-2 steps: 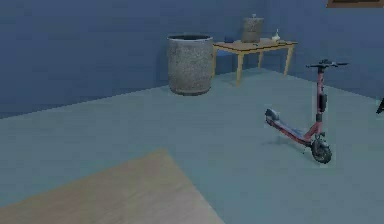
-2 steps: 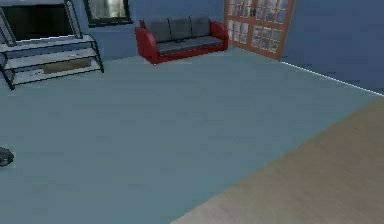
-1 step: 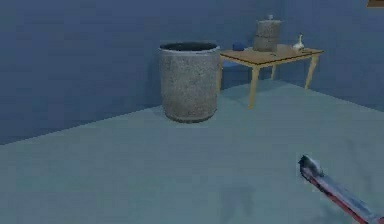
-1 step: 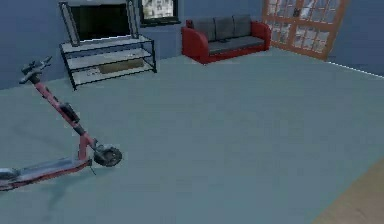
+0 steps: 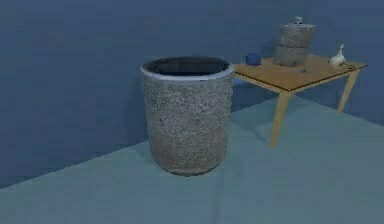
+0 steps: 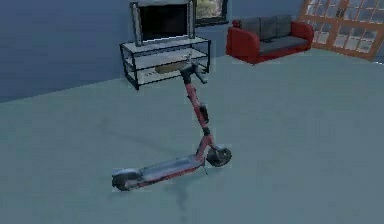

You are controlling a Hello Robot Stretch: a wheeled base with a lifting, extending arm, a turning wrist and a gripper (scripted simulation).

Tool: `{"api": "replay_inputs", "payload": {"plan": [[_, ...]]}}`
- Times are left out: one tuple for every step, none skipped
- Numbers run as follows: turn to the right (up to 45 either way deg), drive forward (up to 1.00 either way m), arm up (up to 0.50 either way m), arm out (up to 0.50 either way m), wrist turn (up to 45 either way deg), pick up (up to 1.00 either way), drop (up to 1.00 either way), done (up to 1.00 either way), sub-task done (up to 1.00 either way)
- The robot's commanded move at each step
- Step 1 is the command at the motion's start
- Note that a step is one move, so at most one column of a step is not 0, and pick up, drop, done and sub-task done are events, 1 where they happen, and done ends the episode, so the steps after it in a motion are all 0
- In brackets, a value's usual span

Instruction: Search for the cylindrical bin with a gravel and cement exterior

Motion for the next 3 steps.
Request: {"api": "replay_inputs", "payload": {"plan": [[-3.0, 0.00, 0.00, 0.00, 0.0, 0.00, 0.00, 0.00, 0.00], [0.0, 0.50, 0.00, 0.00, 0.0, 0.00, 0.00, 0.00, 0.00], [0.0, 0.00, 0.00, 0.00, 0.0, 0.00, 0.00, 1.00, 0.00]]}}
